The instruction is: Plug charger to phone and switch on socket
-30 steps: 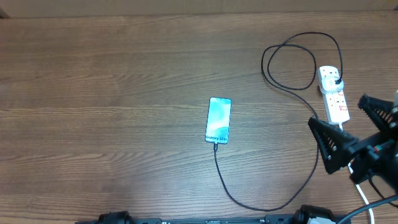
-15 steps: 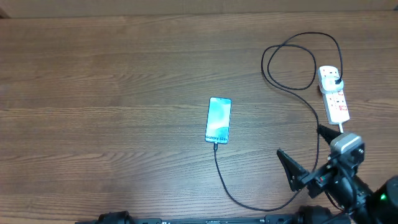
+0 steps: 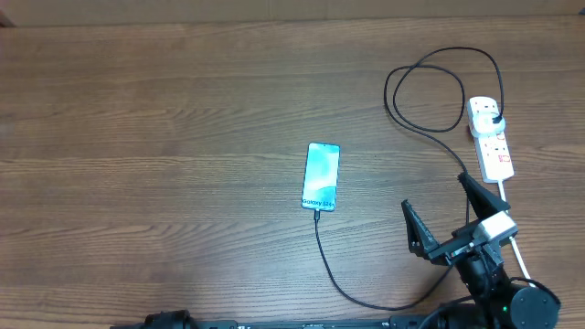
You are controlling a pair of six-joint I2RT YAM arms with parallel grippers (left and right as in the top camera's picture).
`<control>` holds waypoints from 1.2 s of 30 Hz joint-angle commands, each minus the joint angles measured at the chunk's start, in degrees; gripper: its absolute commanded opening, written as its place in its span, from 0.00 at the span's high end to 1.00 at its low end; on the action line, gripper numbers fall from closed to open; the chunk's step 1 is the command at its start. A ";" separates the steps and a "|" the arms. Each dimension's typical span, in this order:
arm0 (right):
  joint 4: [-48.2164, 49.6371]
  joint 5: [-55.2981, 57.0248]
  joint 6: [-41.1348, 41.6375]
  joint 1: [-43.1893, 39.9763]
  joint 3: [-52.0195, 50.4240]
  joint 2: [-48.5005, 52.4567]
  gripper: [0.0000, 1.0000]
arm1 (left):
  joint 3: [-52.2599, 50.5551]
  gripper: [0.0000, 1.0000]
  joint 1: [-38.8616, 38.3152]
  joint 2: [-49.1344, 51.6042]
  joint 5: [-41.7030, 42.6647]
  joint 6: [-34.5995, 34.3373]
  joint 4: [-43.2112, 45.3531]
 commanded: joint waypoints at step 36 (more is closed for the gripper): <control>4.72 12.57 -3.10 0.28 -17.18 -0.96 0.00 | -0.13 0.00 0.39 -0.24 -0.55 0.46 0.11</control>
